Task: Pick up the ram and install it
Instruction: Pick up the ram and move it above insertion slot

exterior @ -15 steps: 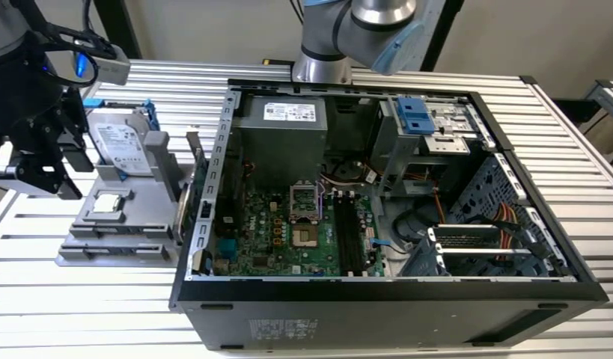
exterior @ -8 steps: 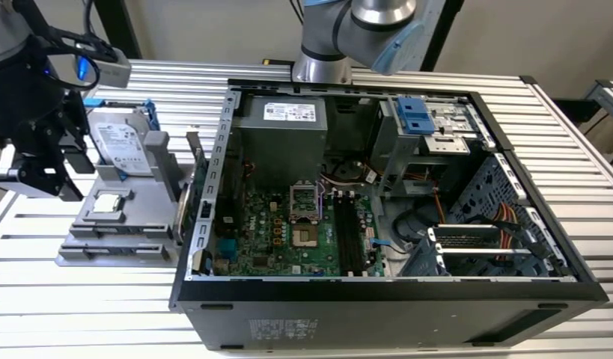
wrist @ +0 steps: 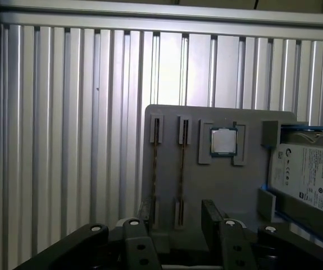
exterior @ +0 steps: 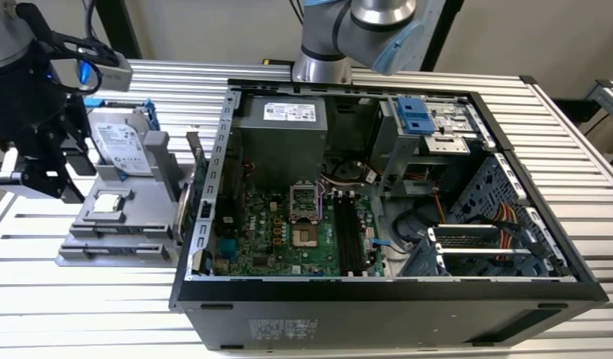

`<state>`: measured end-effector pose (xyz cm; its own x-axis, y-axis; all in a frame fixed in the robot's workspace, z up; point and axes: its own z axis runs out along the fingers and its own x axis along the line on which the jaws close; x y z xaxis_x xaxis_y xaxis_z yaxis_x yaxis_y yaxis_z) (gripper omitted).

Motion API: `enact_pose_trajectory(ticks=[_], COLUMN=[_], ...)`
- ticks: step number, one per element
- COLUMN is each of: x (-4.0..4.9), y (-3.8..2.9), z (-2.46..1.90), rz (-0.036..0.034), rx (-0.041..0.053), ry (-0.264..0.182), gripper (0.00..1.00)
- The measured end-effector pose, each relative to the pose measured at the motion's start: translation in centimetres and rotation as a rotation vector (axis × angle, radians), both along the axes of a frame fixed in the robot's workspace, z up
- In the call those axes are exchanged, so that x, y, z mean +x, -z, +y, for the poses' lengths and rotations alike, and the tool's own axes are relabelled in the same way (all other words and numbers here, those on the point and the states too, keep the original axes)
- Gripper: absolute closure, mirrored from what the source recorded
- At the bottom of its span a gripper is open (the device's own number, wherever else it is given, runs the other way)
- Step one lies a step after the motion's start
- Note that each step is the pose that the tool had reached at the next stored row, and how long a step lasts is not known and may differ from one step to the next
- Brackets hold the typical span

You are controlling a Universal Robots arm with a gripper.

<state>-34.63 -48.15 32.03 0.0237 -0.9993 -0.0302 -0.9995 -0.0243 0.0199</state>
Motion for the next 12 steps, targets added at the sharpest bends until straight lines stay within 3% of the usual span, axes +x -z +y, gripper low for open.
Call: enact_pose_trajectory(ticks=[12], x=[0.0], y=[0.61], z=[0.0], rz=[0.0], rx=[-0.0008], ry=[0.0], gripper=[0.0])
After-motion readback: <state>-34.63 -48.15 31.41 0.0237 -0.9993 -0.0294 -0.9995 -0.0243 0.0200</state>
